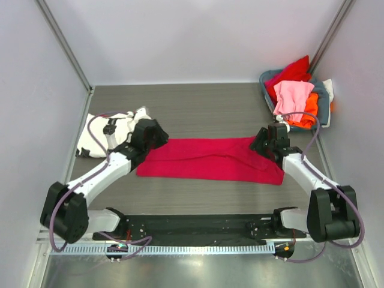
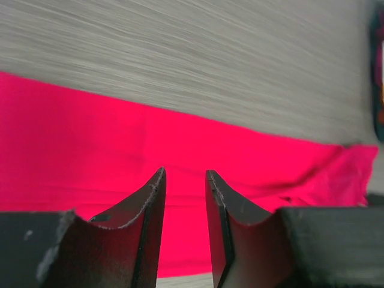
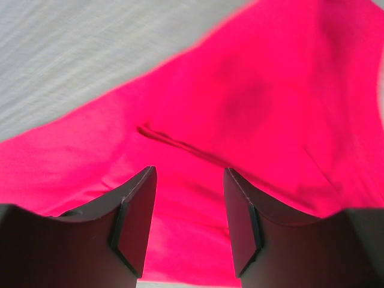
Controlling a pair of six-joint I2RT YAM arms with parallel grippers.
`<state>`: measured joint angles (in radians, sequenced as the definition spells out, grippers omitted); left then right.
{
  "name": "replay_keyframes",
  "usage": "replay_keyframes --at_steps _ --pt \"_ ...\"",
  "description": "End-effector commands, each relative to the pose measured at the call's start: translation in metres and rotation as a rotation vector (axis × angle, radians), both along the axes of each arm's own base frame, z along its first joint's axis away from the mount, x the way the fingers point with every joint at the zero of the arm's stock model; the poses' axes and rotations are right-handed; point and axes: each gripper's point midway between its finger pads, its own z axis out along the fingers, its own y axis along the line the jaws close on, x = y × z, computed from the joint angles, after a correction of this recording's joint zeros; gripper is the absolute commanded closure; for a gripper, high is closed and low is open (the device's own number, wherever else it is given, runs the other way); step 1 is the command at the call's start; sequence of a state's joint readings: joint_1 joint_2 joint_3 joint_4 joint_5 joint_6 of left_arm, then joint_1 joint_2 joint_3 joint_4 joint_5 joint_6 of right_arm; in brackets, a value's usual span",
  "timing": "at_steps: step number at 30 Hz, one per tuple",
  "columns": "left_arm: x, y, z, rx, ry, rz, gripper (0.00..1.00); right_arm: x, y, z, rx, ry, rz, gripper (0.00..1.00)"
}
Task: Fold and stack the t-shirts
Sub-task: Fold the tshirt
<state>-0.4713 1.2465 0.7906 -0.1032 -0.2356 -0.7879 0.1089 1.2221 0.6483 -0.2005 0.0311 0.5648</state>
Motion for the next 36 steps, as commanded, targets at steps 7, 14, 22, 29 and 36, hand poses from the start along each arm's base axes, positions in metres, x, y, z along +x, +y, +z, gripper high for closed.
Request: replay_keyframes --at_steps 7,14,22,29,36 --pt "0.011 -0.127 -0.004 -0.016 0.137 -0.228 0.69 0.056 0.044 0.021 0.101 -0.100 0.241 0.43" --pt "0.023 -0.191 -0.033 -0.016 0.285 -0.324 0.76 0.060 0.055 -0.009 0.122 -0.040 0.318 0.43" --pt "0.029 -0.215 -0.062 -0.004 0.406 -0.361 0.76 0.051 0.068 -0.022 0.186 -0.012 0.368 0.51" --pt "0.032 -0.211 -0.100 0.092 0.482 -0.354 0.78 0.029 0.078 -0.014 0.258 -0.004 0.394 0.88" --pt "0.033 -0.206 -0.109 0.116 0.488 -0.349 0.78 -0.011 0.080 -0.003 0.313 0.008 0.391 0.99"
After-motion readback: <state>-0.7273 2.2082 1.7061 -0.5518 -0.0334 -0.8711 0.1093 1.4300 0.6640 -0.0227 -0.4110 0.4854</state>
